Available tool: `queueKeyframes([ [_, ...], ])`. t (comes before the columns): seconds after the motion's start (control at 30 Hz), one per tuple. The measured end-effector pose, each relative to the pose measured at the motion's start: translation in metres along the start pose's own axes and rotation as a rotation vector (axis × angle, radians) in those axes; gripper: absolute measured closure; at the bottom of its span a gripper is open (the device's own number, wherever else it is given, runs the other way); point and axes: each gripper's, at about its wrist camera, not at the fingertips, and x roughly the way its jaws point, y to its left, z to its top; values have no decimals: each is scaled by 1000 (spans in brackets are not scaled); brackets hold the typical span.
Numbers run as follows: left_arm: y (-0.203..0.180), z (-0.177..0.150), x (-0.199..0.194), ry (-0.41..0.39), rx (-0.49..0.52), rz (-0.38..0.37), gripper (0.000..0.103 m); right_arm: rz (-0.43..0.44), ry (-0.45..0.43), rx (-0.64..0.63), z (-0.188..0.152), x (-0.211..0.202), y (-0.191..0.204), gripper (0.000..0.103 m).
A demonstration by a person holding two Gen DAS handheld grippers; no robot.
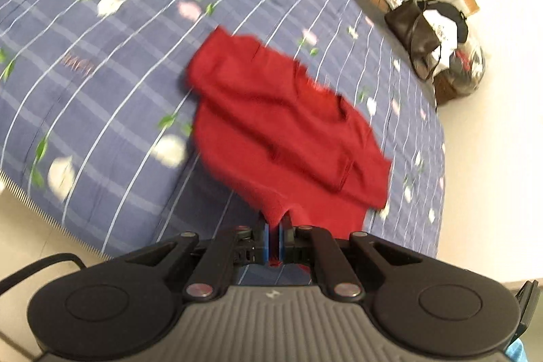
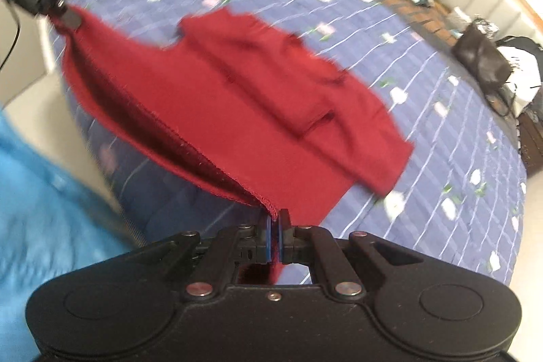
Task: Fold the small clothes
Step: 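Lift the hem with both tools and fold it up over the collar, then open both tools to release the folded sweater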
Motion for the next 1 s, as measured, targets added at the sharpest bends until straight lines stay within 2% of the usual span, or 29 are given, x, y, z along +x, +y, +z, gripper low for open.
queueKeyframes([
  [0.2,-32,76,27,-50,-34,4,99,-6,-45,107,63,30,-71,100],
  [0.33,-49,129,58,-60,-42,15,99,-12,-58,158,108,61,-112,100],
  [0.53,-61,192,114,-31,-23,83,98,-10,-16,179,165,128,-158,100],
  [0.7,-58,228,163,22,-23,133,98,7,71,175,194,193,-177,100],
  [0.87,-53,247,199,63,-35,160,96,24,138,202,210,247,-191,99],
  [0.97,-51,254,211,60,-40,174,88,33,161,248,213,271,-198,99],
  [1.0,-51,256,214,59,-38,172,82,36,167,265,212,277,-199,98],
])
